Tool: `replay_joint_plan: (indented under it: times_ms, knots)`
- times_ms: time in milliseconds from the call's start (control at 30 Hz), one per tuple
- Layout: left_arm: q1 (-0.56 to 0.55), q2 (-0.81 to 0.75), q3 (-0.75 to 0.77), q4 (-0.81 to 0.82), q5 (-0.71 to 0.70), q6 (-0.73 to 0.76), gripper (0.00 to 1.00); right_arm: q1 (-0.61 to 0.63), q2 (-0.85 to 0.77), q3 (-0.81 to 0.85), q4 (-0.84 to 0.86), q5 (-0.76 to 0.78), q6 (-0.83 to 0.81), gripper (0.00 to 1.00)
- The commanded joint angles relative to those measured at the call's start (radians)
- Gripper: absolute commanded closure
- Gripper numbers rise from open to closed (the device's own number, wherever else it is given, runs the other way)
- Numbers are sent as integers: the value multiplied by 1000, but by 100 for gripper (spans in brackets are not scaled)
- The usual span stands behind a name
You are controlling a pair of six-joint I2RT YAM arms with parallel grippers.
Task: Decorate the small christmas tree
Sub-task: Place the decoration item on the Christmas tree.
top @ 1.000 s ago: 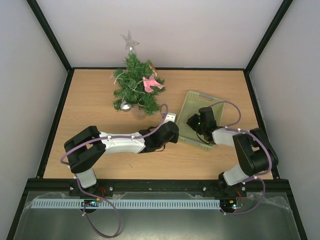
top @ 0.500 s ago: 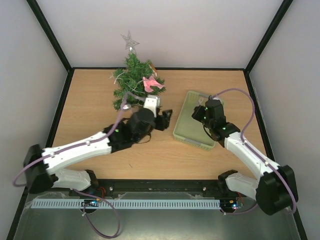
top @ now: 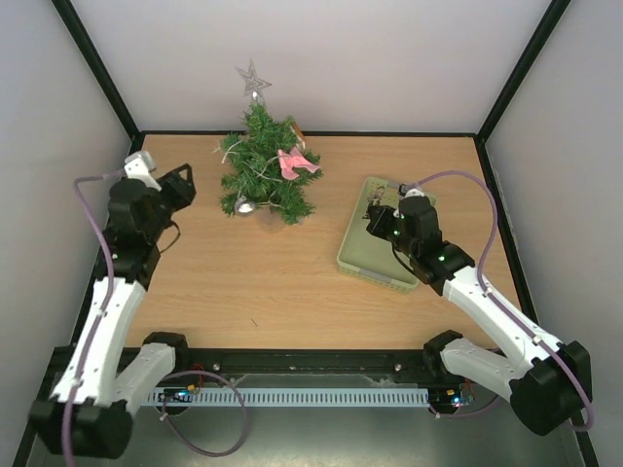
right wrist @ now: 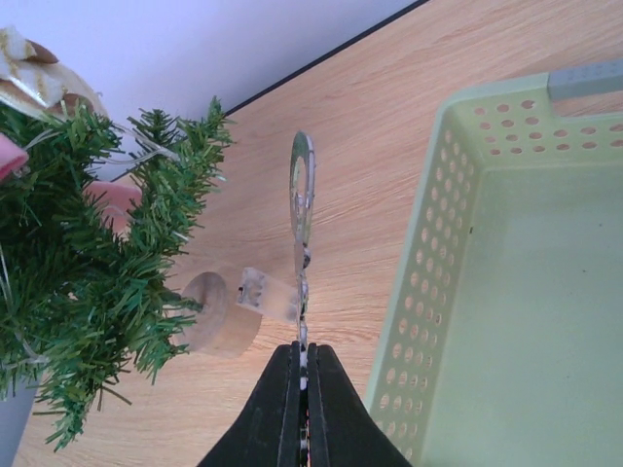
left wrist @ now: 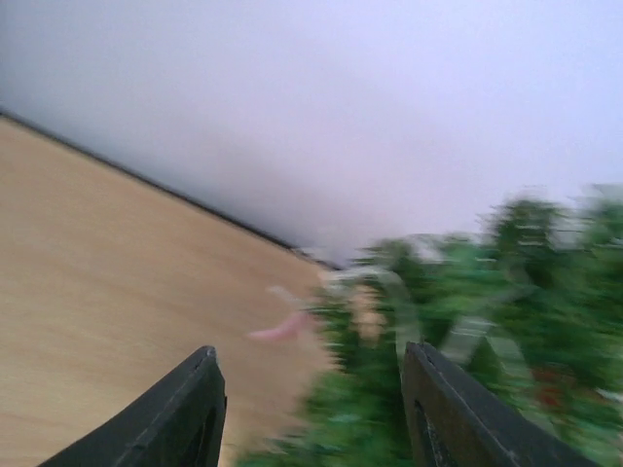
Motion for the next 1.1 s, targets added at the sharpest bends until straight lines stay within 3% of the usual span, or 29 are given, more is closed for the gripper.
replay_joint_plan:
  times_ms: [0,133,367,667,1067]
  knots:
    - [266,113,-133,104,414,-80,49,17,-12,10,-6,-3,-4,98]
    - [394,275,-220,321,619,-174,51,18,-15,9,-4,-8,-6,98]
    - [409,548,-313,633,702,-290,55,20,-13,4,11,-16,-5,98]
    - [259,851,-351,961,686,-416,64,27,-10,40,-16,2,-12,98]
    - [158,1077,-307,1137,621,-509,70,28,-66,52,-65,-2,-4,98]
